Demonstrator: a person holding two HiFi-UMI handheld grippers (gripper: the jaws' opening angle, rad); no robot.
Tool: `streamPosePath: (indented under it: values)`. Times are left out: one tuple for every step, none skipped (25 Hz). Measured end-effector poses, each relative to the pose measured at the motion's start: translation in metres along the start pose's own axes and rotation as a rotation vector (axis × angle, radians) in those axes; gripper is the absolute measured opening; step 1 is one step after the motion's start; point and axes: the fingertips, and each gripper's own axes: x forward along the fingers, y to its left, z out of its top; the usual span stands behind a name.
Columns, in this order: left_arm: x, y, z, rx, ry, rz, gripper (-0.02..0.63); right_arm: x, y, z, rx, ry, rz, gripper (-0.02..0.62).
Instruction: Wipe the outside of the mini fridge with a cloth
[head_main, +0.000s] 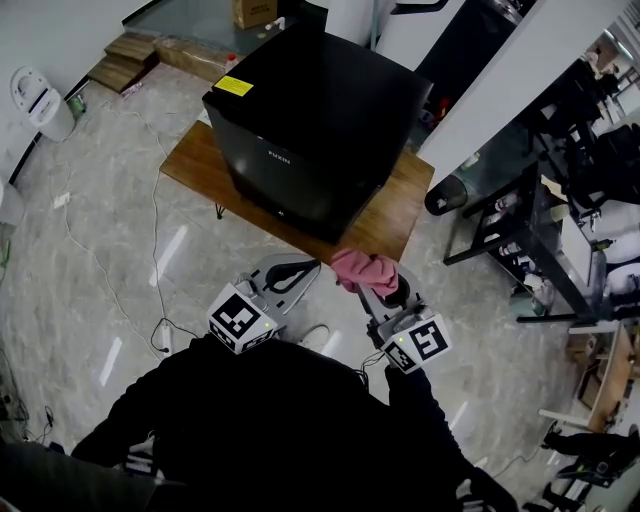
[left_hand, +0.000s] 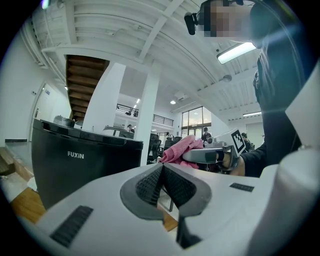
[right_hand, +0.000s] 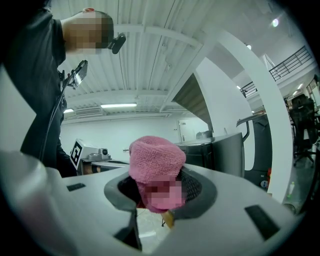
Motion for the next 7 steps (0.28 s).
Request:
streamPosePath:
  values:
    - [-0.0007,0.0001,-0.0011,0.000,0.001,0.000,0.006,-0.0003,0.0005,-0.0011,0.004,0.000,-0.002,0.146]
    - [-0.0015,-0.0001,-0.0022,0.000,0.003,0.000,0.006,-0.0006,0.0009,-0.0022,0.011,-0.001,-0.003,0.146]
    - [-0.0022,-0.0006,-0.0028,0.000,0.004,-0.001,0.006,-0.0009,0.0013,-0.0029,0.019,-0.003,-0.003,0.146]
    - [-0.0029,-0.0013,-0.0029,0.000,0.003,-0.002,0.006,-0.0013,0.0017,-0.0033,0.026,-0.006,-0.003,0.146]
    - [-0.0035,-0.0020,-0.0027,0.001,0.002,-0.004,0.006,-0.0015,0.0022,-0.0034,0.031,-0.008,-0.003,0.146]
    - [-0.0041,-0.0026,-0.0024,0.002,0.001,-0.005,0.006,-0.0016,0.0026,-0.0034,0.035,-0.010,-0.004,0.146]
    - [-0.0047,-0.0031,-0.0021,0.004,0.001,-0.005,0.006,-0.0017,0.0031,-0.0035,0.038,-0.011,-0.004,0.146]
